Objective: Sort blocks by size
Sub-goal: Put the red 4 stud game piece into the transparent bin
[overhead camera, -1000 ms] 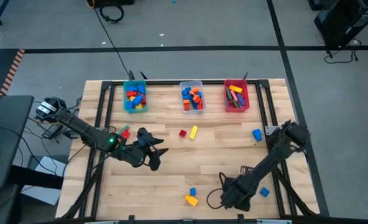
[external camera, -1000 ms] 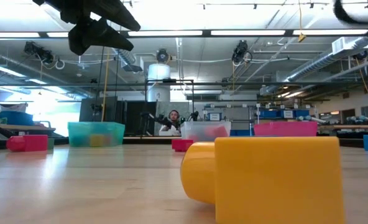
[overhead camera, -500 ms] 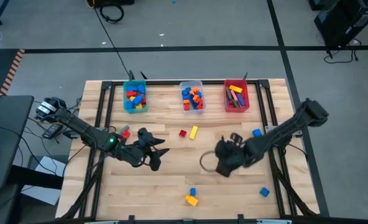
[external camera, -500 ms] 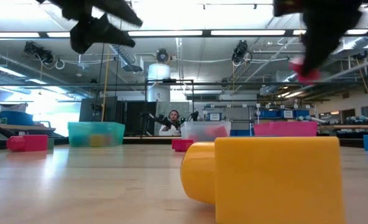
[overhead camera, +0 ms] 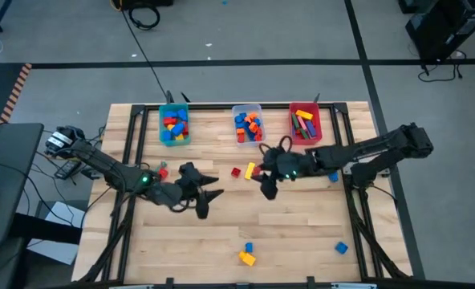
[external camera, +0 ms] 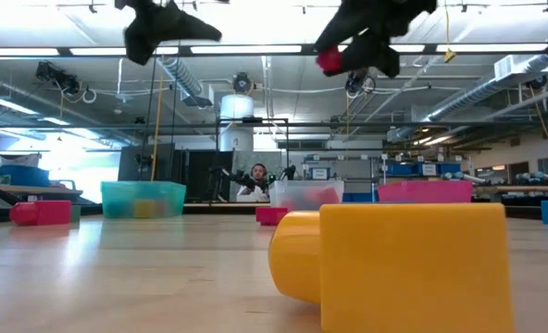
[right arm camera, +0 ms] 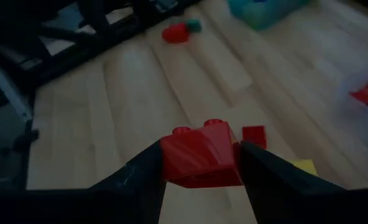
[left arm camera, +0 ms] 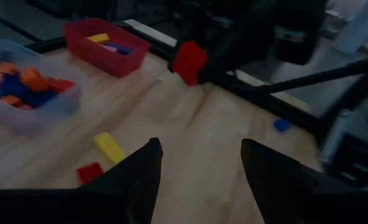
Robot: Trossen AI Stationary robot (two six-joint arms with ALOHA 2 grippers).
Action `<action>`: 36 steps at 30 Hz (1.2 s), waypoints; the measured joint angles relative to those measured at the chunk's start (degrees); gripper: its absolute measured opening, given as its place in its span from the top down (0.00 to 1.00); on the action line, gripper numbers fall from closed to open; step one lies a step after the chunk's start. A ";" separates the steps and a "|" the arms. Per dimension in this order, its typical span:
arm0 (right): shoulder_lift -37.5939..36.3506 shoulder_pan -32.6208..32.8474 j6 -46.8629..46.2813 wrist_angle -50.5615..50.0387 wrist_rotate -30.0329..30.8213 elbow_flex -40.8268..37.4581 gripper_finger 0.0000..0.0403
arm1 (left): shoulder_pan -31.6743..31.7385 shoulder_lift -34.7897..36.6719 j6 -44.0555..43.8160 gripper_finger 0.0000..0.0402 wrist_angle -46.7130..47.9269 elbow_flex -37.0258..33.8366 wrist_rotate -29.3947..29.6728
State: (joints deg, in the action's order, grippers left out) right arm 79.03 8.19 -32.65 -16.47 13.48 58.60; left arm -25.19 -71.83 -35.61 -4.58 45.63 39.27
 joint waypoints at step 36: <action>39.29 -34.67 -1.88 -22.98 -12.38 36.84 0.42 | 36.48 36.59 20.93 0.43 10.06 -22.03 -34.78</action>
State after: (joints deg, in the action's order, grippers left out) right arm 118.32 -26.48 -34.54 -39.46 1.10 95.44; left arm 11.30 -35.24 -14.69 5.48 23.59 4.49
